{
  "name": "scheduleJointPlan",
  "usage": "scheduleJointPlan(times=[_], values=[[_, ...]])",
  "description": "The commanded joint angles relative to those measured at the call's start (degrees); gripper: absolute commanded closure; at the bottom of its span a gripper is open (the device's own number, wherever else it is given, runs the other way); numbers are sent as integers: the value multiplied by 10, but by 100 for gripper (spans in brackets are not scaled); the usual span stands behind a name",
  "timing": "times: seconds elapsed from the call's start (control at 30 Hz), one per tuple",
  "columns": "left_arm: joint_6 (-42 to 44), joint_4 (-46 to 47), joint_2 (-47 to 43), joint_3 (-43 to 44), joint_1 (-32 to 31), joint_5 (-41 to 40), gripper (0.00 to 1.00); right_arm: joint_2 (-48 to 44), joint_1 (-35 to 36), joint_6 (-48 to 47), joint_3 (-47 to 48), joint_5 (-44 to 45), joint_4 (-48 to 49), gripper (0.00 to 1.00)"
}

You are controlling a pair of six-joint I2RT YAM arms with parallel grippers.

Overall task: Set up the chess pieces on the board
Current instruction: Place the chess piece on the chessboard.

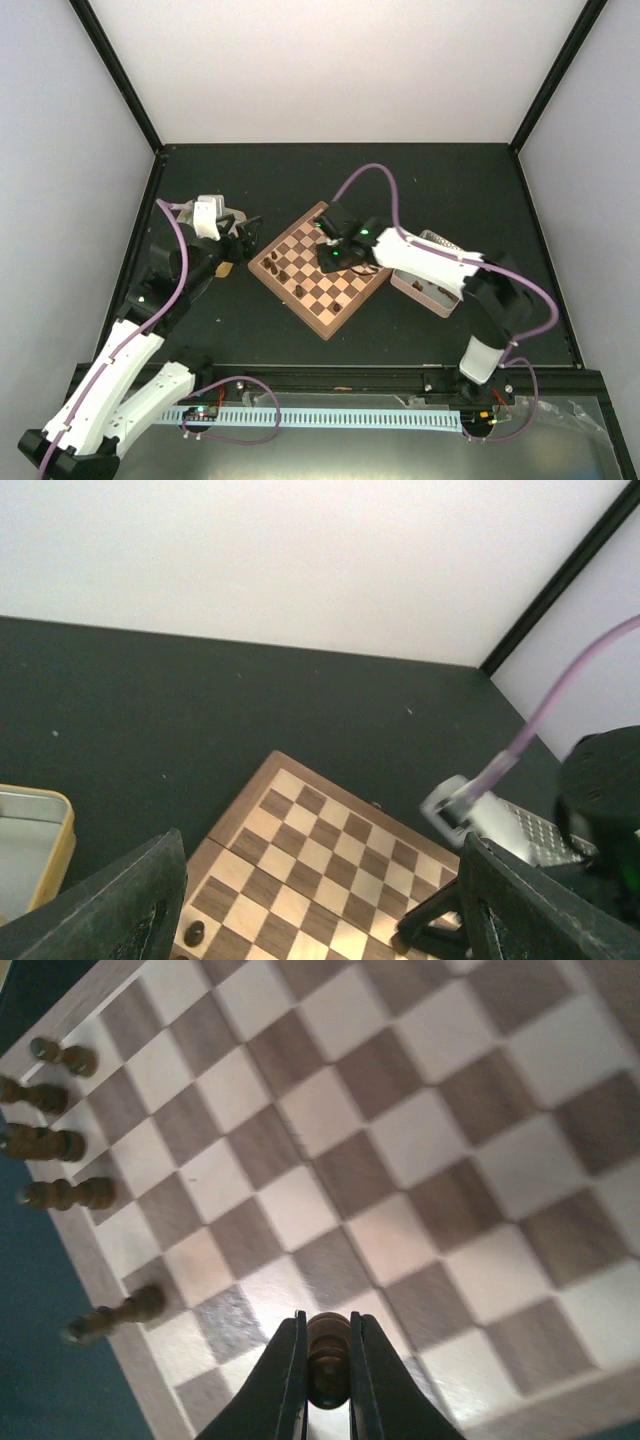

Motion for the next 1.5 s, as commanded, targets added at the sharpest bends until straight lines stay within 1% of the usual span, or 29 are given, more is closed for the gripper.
scheduleJointPlan(times=[0.0, 0.07, 0.17, 0.4, 0.73, 1.03, 1.47], values=[[24, -12, -25, 24, 3, -51, 24, 98, 46, 3, 126, 36, -44, 96], [30, -14, -34, 24, 3, -63, 23, 149, 54, 13, 195, 27, -49, 96], [38, -16, -44, 23, 3, -77, 23, 204, 60, 39, 263, 24, -56, 97], [48, -15, -48, 19, 3, -88, 23, 265, 69, 55, 330, 23, -69, 97], [51, -14, -47, 11, 3, -90, 23, 317, 77, 53, 383, 37, -97, 96], [51, -14, -47, 10, 3, -89, 23, 331, 80, 55, 415, 62, -132, 94], [53, -20, -50, 8, 3, -90, 23, 373, 87, 60, 464, 79, -154, 93]])
